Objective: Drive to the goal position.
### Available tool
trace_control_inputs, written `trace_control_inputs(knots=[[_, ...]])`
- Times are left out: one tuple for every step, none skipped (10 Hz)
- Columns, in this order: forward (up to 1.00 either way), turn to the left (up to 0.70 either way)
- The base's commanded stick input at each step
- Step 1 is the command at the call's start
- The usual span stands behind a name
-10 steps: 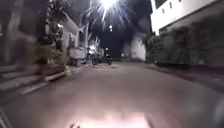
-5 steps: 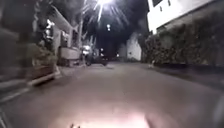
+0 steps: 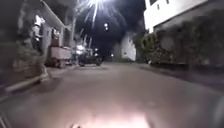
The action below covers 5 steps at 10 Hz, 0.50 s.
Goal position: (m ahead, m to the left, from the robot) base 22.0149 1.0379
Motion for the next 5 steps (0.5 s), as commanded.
trace_control_inputs(knots=[[1.00, 0.00], [1.00, 0.00], [1.00, 0.00], [1.00, 0.00], [1.00, 0.00]])
